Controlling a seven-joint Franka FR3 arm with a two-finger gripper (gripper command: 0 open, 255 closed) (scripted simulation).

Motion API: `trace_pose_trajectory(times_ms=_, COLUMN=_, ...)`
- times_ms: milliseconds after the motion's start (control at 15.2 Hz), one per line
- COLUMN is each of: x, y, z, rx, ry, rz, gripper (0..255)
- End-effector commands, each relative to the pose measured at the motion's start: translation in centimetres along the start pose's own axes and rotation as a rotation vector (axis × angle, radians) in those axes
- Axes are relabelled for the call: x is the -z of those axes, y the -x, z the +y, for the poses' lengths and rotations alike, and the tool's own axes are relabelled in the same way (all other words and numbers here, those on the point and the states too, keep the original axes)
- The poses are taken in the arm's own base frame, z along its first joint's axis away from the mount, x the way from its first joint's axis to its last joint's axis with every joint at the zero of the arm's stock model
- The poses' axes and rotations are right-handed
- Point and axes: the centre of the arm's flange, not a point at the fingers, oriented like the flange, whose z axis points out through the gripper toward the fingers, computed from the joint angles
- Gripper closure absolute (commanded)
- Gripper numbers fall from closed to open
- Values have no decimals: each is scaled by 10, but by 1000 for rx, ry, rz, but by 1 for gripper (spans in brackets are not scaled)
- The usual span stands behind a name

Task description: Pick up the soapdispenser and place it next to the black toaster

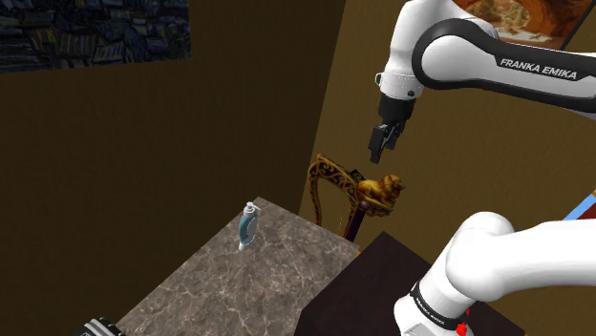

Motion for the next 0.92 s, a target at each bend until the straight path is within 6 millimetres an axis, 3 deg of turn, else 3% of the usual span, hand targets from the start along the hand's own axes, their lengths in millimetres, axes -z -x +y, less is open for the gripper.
trace_pose_trajectory(times_ms=0, x=0, y=0, z=0, rx=0, ry=0, rz=0, gripper=0)
trace_pose_trajectory(times_ms=858, x=-105, y=-132, z=-36, rx=35, ry=-28, rz=-17, gripper=0)
